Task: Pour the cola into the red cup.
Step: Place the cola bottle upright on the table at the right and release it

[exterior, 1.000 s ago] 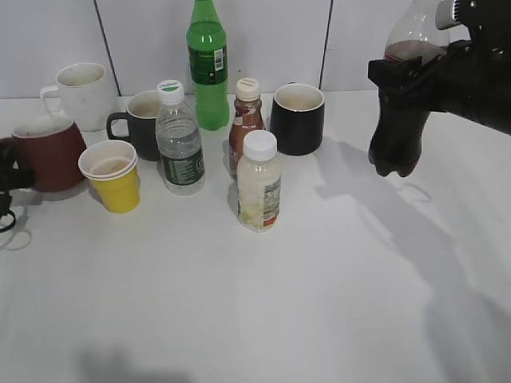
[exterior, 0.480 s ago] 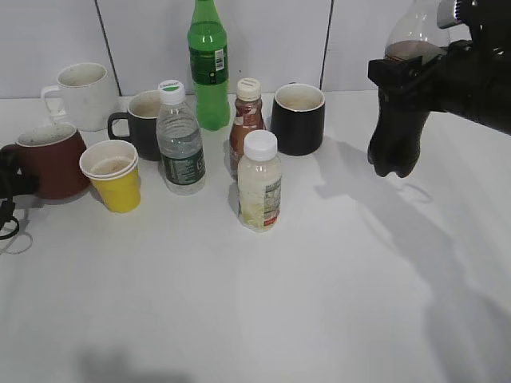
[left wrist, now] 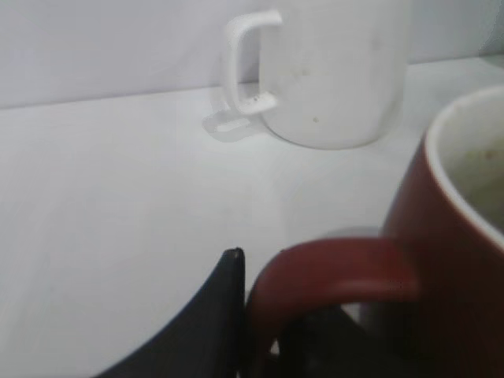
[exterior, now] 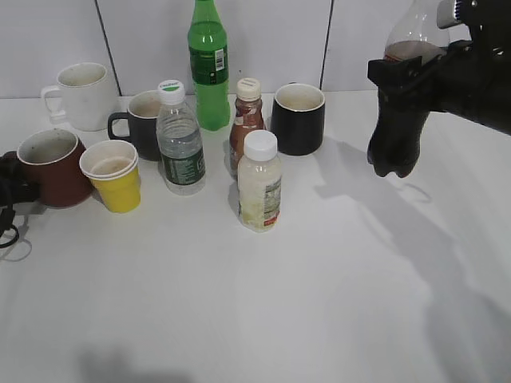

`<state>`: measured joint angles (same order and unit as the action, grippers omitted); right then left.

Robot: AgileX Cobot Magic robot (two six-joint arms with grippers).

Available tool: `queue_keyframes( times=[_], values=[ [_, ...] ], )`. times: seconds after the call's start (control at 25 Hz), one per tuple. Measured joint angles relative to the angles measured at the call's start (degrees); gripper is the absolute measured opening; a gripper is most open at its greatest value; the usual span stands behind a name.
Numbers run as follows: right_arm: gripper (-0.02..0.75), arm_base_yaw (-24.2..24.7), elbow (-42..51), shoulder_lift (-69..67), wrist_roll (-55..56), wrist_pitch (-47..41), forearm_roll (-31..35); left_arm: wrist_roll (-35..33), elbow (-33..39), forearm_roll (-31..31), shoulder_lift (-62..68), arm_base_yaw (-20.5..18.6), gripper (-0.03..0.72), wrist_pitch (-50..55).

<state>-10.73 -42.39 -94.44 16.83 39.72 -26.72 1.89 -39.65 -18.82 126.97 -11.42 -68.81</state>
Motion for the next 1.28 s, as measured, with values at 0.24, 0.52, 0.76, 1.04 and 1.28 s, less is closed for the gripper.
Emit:
queue_keyframes(
  times=[0.24,0.52,0.76,1.04,1.28],
  values=[
    [0.474,0.0,0.0,0.0,0.06,0.0,-0.06,0.22,2.41,-0.06,-1.39,0.0,0.129,-0.17],
    [0.474,0.0,0.0,0.0,0.06,0.0,-0.06,0.22,3.11,-0.11,-2.55,0.0,0.267,-0.06],
    [0.474,0.0,0.0,0.0,0.06,0.0,-0.06,0.22,7.35,1.64,-4.6,0.0,0.322,-0.4],
    [0.474,0.0,0.0,-0.01,-0.01,0.11,-0.06,0.22,15.44,2.36,-10.15,0.0,0.319,-0.5],
    [0.474,0.0,0.0,-5.79,-4.81,7.45,3.66,0.27,24.53,0.64,-18.74,0.0,0.318,-0.53]
  ],
)
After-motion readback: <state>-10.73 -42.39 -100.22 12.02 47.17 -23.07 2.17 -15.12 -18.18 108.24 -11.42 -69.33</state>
